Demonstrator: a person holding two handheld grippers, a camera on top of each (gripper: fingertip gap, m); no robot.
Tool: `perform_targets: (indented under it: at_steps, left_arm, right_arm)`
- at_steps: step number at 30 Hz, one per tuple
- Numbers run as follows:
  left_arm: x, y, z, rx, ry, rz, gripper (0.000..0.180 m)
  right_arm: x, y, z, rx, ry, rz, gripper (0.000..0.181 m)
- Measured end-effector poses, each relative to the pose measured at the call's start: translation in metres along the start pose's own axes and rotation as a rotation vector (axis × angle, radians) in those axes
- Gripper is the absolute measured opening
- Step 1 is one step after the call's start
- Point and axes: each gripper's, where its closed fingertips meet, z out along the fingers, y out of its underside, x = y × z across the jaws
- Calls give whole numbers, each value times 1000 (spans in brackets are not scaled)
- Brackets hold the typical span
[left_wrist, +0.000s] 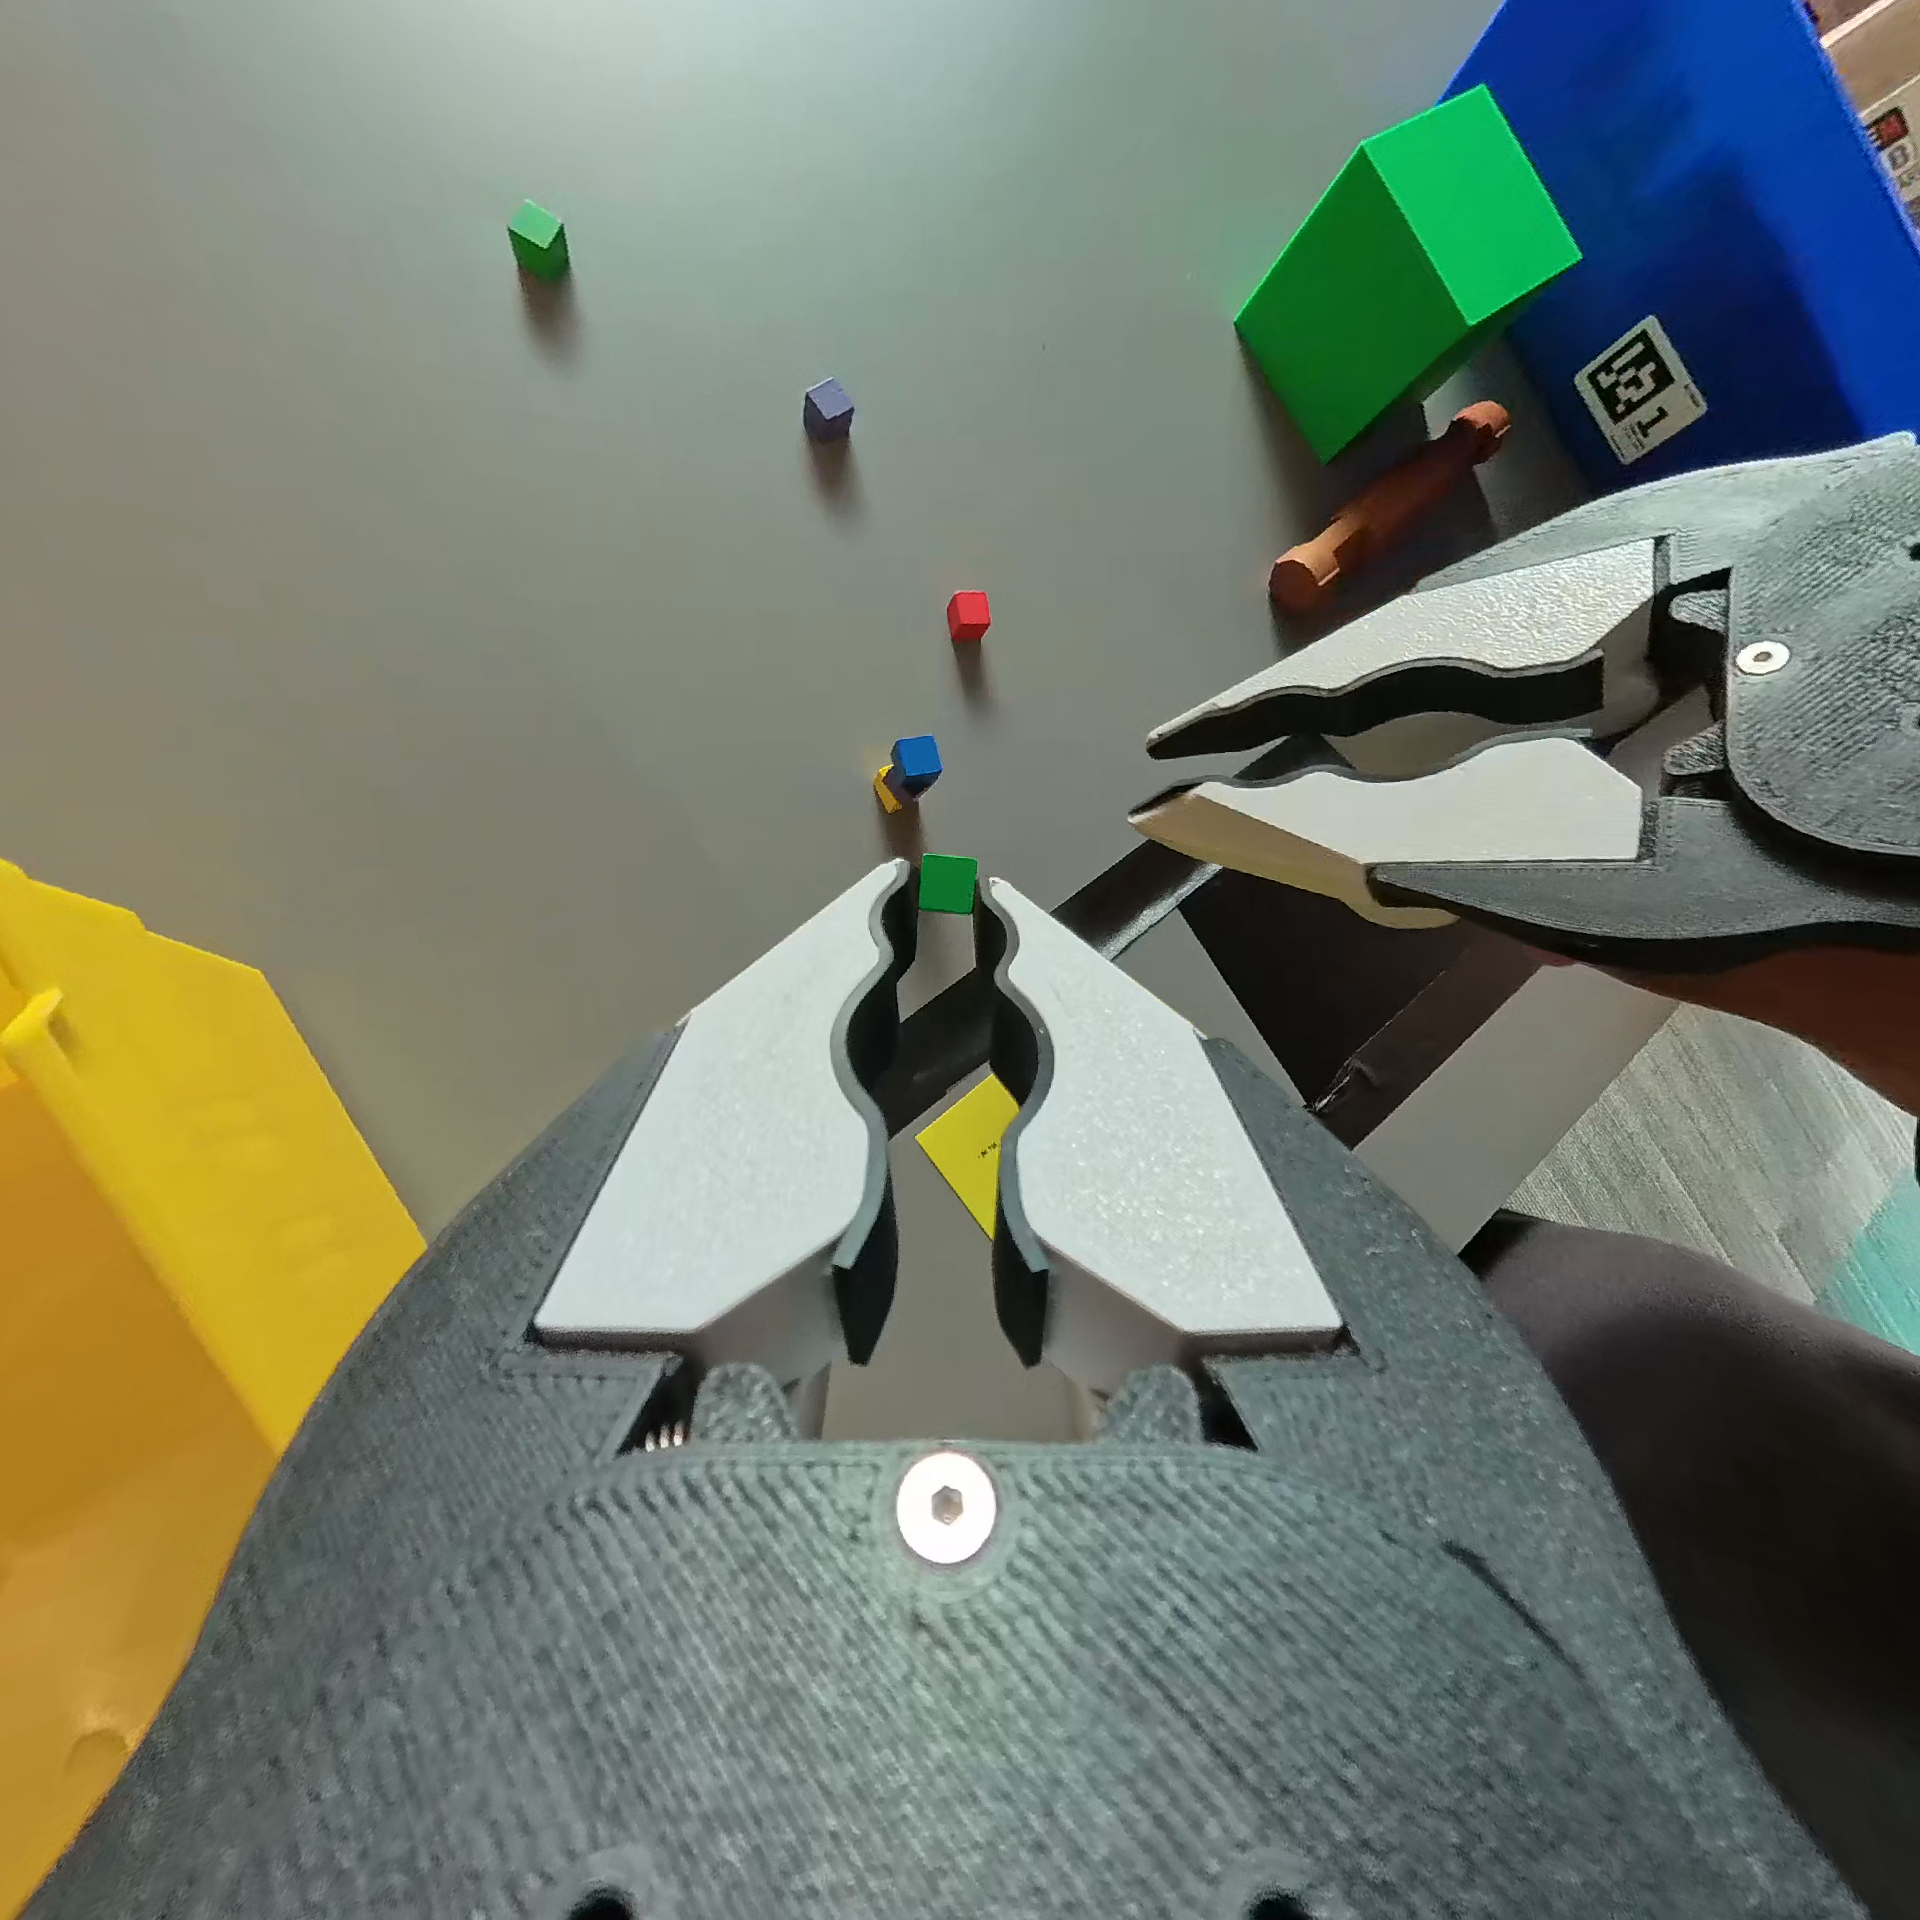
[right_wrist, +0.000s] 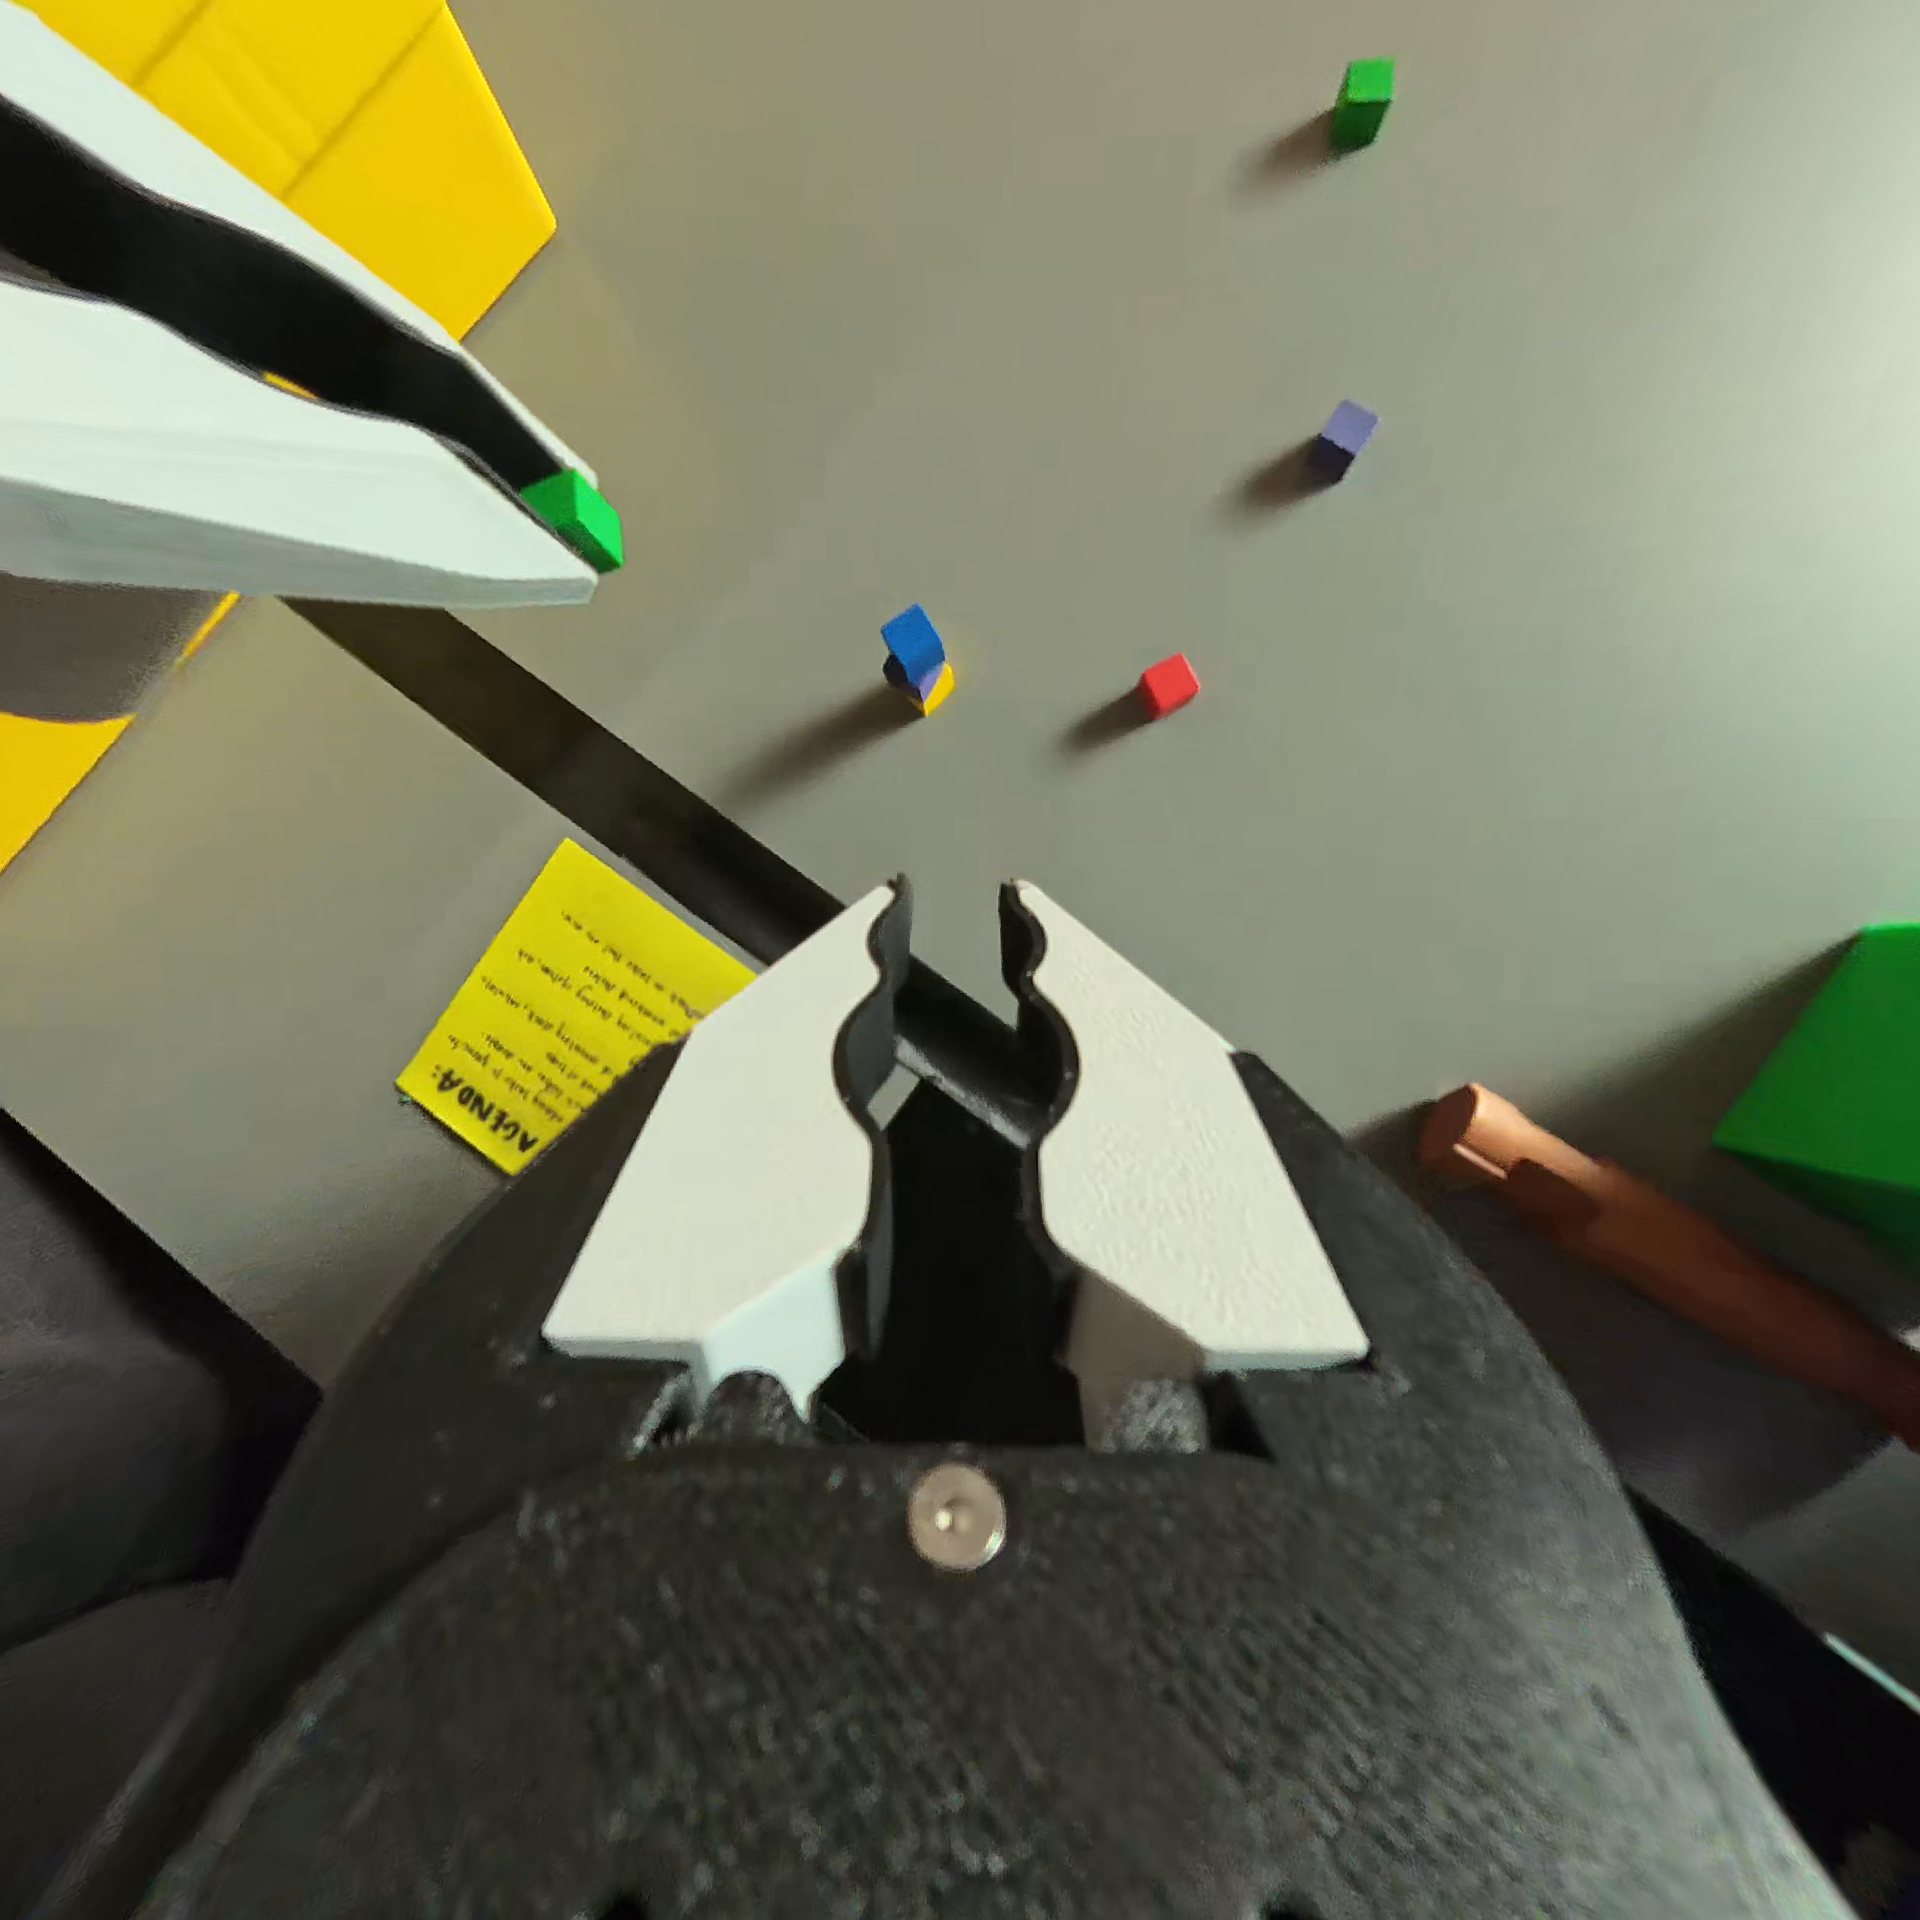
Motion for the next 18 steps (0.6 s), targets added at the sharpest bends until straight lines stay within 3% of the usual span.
perform_targets:
  at_steps: [11, 18]
  left_arm:
    - [5, -7, 8, -10, 22, -4, 6]
    - [2, -21, 4, 23, 101, -156, 6]
  right_arm:
    - [10, -8, -18, 69, 23, 57, 16]
    - [-19, -45, -30, 178, -72, -91, 33]
